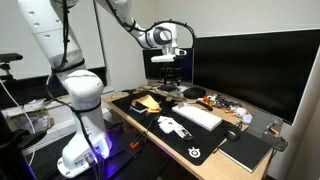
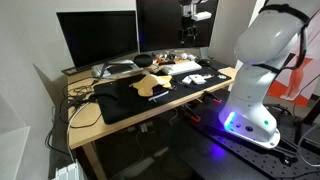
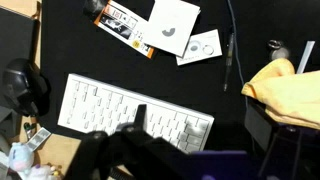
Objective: Remove the orange towel from the top of the book, lay the towel flat on the desk
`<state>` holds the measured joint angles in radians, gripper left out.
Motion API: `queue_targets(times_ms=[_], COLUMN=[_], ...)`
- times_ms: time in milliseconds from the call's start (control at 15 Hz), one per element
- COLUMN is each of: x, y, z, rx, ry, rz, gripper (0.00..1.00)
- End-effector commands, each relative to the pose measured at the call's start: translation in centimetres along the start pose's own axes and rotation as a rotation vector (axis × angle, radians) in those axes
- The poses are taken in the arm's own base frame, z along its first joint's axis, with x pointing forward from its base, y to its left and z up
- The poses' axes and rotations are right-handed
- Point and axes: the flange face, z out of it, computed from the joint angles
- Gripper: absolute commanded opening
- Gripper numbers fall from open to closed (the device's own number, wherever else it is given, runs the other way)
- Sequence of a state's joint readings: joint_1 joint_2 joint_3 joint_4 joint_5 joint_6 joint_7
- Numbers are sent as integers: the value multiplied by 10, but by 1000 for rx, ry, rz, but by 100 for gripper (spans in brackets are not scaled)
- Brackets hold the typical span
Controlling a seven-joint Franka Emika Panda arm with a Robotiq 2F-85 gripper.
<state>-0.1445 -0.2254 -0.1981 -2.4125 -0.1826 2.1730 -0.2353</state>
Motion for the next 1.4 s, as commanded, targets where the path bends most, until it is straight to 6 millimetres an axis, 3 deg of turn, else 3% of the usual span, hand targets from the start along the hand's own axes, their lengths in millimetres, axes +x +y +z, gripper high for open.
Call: queue_targets(times_ms=[0,267,733,867,1333], x=[0,-2,0,0,-1], y=[0,-2,-35,-45,-46], z=[0,2,31,39,72], rx=[0,-3,32,27,-1], ry=[0,5,-34,-43,-124], rz=[0,3,-50,-106,-384], gripper=[100,100,100,100,100])
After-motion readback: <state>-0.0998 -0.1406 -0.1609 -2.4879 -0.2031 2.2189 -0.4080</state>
